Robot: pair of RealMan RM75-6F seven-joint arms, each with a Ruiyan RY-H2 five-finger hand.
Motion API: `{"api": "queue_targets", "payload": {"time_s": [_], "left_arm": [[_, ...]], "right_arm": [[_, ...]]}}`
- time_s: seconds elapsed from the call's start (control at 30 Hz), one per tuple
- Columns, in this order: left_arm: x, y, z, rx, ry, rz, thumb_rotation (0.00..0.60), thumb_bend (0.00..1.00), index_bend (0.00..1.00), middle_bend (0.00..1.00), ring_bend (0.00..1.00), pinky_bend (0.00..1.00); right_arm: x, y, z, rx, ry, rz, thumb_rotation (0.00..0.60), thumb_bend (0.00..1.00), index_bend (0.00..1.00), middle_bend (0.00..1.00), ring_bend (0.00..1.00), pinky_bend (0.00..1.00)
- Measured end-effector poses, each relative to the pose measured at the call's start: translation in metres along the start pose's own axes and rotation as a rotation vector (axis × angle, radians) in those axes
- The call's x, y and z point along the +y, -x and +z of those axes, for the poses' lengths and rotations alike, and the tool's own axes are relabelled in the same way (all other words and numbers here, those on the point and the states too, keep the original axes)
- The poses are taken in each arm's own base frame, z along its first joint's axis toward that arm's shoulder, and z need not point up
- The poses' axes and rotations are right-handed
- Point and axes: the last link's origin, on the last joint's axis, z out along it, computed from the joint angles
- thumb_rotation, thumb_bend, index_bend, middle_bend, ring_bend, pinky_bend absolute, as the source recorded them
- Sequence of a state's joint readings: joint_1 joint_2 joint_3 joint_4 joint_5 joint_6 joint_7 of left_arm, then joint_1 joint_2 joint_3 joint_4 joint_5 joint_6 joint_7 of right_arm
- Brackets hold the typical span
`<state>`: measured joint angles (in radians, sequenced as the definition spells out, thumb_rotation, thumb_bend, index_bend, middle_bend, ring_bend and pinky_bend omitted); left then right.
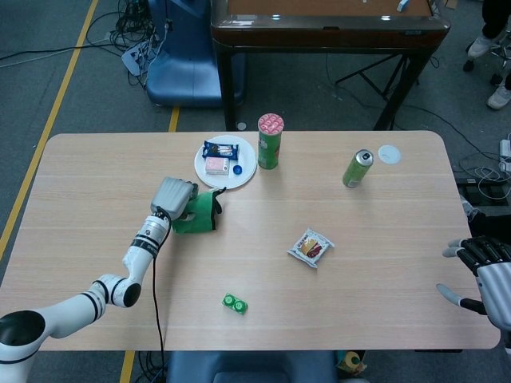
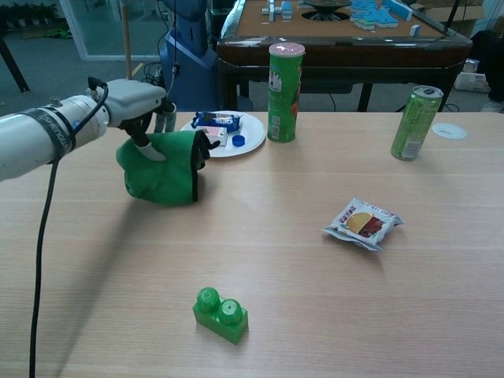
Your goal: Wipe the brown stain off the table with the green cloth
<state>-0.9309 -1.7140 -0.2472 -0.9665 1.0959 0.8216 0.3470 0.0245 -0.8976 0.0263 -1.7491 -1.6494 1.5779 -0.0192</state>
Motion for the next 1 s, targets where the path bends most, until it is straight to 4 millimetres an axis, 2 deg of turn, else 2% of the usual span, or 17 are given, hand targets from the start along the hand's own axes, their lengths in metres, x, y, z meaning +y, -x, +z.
{"api": "queue_targets", "payload": {"time_s": [0.1, 0.2, 0.43, 0.63, 0.8, 1.0], "left_arm": [[-0.002, 0.007, -0.001, -0.055, -0.012, -0.006, 0.6, 0.14, 0.08, 0.11, 0.17, 0.45], [-0.003, 0.01, -0.002, -0.093, -0.031, -0.029, 0.6, 0.14, 0.0, 0.03, 0.09, 0.36], [-0.009, 0.004, -0.011, -0.098, -0.06, -0.126, 0.6, 0.14, 0.0, 0.02, 0.08, 0.33], [-0.024, -0.003, -0.03, -0.064, -0.096, -0.21, 0.6, 0.14, 0.0, 0.02, 0.08, 0.33], [-0.05, -0.009, -0.059, -0.03, -0.15, -0.255, 0.6, 0.14, 0.0, 0.02, 0.08, 0.33], [-0.087, -0.01, -0.103, 0.008, -0.23, -0.284, 0.6, 0.14, 0.0, 0.02, 0.08, 0.29]], "right_arm": [[0.001, 0.0, -0.001, 0.001, 0.002, 0.0, 0.6, 0.21, 0.39, 0.35, 0.26, 0.21], [0.001, -0.001, -0.001, 0.002, 0.004, -0.002, 0.6, 0.21, 0.39, 0.35, 0.26, 0.21], [0.002, 0.0, -0.001, -0.001, 0.006, 0.0, 0.6, 0.21, 0.39, 0.35, 0.26, 0.21], [0.001, 0.003, 0.004, -0.01, -0.004, 0.003, 0.6, 0.21, 0.39, 0.35, 0.26, 0.21], [-0.001, 0.007, 0.009, -0.023, -0.016, 0.012, 0.6, 0.21, 0.39, 0.35, 0.26, 0.21], [-0.003, 0.013, 0.017, -0.038, -0.042, 0.024, 0.6, 0.21, 0.39, 0.35, 0.26, 0.21]]}}
